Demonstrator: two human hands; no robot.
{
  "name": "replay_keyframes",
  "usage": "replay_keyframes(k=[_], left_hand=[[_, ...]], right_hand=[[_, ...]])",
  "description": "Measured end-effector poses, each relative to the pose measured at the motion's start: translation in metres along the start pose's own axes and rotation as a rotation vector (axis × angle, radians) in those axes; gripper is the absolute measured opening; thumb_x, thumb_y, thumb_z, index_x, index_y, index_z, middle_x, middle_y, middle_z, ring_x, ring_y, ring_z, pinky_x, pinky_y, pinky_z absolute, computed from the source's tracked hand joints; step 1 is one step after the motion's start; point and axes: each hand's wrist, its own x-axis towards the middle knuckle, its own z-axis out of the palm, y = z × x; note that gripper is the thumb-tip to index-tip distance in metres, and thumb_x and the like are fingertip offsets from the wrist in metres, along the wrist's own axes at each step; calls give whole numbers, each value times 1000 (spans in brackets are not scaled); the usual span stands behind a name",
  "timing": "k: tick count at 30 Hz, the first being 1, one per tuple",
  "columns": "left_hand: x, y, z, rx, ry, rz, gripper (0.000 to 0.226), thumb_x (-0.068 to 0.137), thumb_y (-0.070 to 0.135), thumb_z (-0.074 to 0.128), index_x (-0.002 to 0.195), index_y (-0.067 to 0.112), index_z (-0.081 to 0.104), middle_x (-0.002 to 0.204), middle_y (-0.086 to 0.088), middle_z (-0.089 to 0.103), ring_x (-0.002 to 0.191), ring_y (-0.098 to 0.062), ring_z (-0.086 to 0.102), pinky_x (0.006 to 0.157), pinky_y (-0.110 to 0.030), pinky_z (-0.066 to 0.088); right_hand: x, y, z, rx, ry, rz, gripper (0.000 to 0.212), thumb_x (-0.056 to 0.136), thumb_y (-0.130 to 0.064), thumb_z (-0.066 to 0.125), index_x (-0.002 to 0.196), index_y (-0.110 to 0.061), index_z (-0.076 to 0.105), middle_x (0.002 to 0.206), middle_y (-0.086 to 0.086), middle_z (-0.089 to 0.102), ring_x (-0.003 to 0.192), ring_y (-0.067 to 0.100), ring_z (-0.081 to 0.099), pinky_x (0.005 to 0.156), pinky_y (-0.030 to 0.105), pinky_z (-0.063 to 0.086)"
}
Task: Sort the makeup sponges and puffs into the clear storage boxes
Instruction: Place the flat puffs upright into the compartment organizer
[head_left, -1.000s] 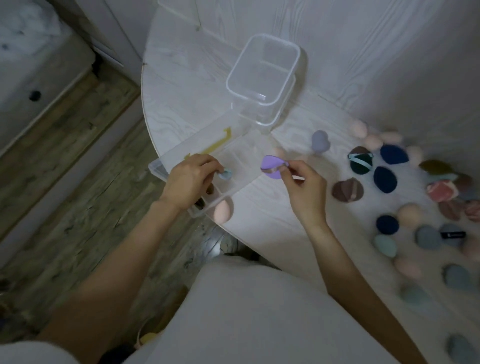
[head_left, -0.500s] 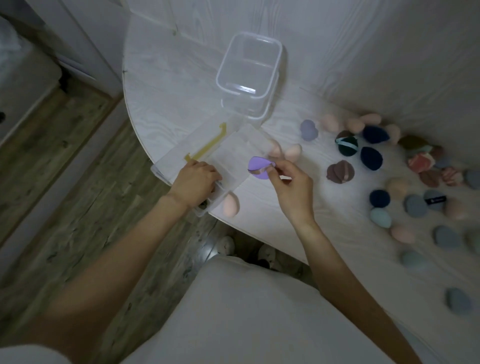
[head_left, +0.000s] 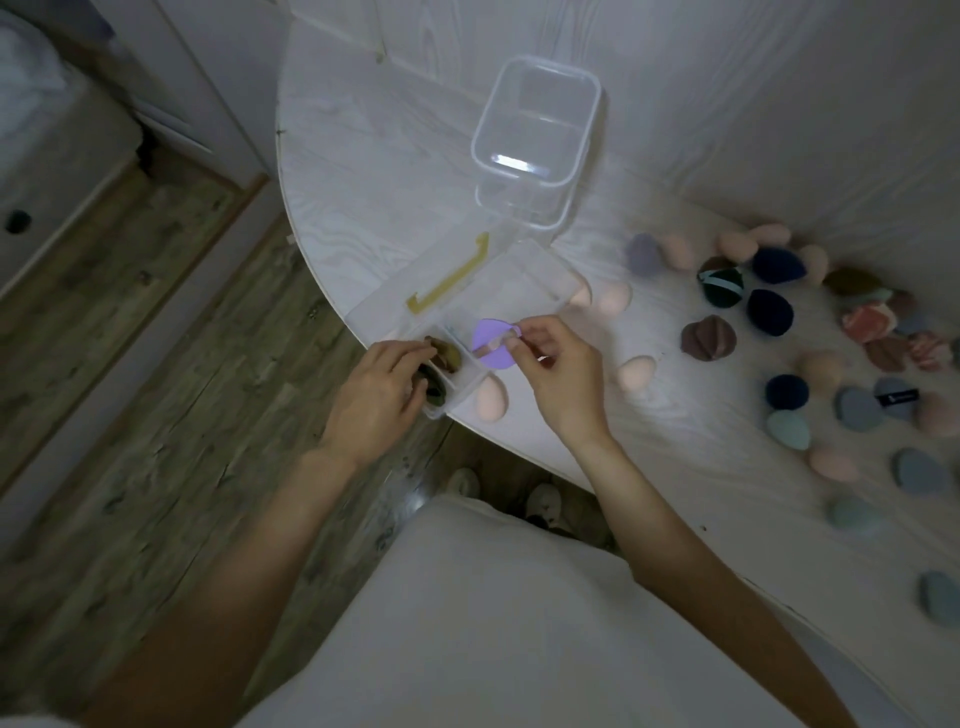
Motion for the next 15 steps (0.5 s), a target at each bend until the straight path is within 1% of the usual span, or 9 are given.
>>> replay_keyframes(k=[3, 6, 8, 12, 14, 15], left_hand=[[8, 1, 5, 76, -55, 14, 44, 90, 31, 41, 121, 7, 58, 118, -8, 61, 107, -26, 50, 96, -32, 36], [17, 3, 8, 123, -134, -2, 49, 90, 39, 35, 124, 11, 56, 120, -5, 61, 110, -26, 49, 91, -32, 34], [19, 2, 9, 123, -166, 6, 50, 90, 41, 32, 123, 13, 57, 120, -3, 60, 110, -25, 49, 88, -32, 34], [13, -4, 8, 111, -128, 65, 39, 91, 33, 36, 110, 14, 63, 112, -2, 63, 107, -24, 52, 86, -30, 34], [9, -6, 9, 123, -117, 76, 37, 90, 31, 38, 110, 13, 64, 113, -2, 63, 109, -24, 52, 88, -31, 35], [7, -6, 9, 129, -120, 75, 38, 89, 30, 38, 112, 12, 63, 113, -2, 63, 110, -24, 52, 89, -32, 36]], right_hand=[[0, -5, 10, -66, -1, 9, 6, 85, -19, 66, 89, -18, 61, 80, -10, 64, 74, 8, 61, 67, 20, 47], [0, -6, 15, -90, 9, 27, 8, 86, -19, 65, 91, -15, 59, 84, -7, 64, 75, 12, 63, 71, 28, 51], [1, -6, 16, -100, 1, 32, 10, 86, -20, 65, 92, -14, 59, 85, -6, 64, 76, 13, 63, 72, 31, 52], [3, -6, 26, -109, -22, 5, 11, 85, -21, 67, 88, -12, 61, 83, -5, 65, 78, 14, 63, 68, 29, 51], [3, -3, 35, -166, -36, -58, 11, 83, -20, 69, 84, -12, 62, 83, -4, 63, 79, 14, 60, 67, 30, 48], [3, -2, 41, -234, -51, -119, 11, 81, -19, 70, 83, -11, 62, 86, -2, 62, 82, 16, 57, 67, 31, 46]])
